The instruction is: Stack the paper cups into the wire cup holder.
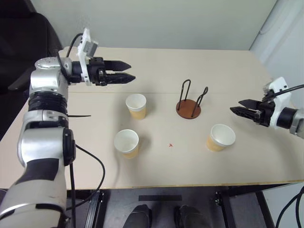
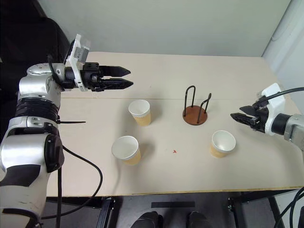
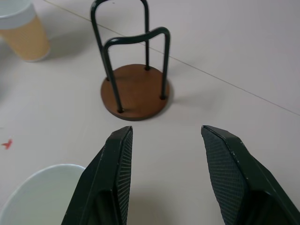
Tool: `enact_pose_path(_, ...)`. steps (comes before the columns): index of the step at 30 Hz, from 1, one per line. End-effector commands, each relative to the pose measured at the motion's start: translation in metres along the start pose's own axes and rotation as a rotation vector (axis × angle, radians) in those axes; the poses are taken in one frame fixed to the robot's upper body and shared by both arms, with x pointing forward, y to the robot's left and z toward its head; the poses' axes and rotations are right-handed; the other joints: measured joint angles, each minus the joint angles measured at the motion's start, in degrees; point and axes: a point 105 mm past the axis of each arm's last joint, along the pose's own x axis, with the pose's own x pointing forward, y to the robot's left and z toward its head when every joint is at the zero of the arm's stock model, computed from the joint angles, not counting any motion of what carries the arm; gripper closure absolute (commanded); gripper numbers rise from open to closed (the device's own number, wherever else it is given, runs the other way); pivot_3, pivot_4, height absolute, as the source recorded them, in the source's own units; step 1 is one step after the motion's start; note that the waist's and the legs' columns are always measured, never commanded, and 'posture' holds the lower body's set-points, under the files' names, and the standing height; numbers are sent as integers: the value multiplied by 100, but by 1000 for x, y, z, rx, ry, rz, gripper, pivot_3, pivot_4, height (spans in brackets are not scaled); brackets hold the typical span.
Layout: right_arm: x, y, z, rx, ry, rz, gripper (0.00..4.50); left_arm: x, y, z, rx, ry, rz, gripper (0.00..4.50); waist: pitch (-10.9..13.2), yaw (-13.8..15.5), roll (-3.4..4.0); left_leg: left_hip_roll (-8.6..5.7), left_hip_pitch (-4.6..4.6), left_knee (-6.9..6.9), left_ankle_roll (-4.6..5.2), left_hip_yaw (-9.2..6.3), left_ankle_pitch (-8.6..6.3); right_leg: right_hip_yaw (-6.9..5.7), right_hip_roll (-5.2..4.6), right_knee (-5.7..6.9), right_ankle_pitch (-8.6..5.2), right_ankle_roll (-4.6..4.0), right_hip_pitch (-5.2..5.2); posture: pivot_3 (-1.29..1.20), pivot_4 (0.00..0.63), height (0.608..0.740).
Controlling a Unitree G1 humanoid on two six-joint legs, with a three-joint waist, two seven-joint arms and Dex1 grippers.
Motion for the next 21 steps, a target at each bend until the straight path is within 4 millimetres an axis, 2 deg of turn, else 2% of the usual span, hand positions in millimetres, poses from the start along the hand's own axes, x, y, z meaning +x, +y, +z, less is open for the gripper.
enact_pose_path(1,2,15,19,-15,-22,80,2200,1,-15,9,100,38,-88,1165,0,-8,0,2,0,0,0,0,0,1,0,3,0,0,-1,0,150,740)
enact_pose_path(12,35,27,16,-16,0,116,2200,-3,-19,13,110,39,-98,1165,0,-7,-1,8,-7,4,2,6,1,0,0,6,0,1,-10,0,150,740)
enact_pose_path(21,64,17,19,2,-61,35,2200,-6,-25,20,128,21,-111,1165,0,-20,-1,10,-14,6,3,6,1,-1,-2,9,0,1,-19,0,150,740)
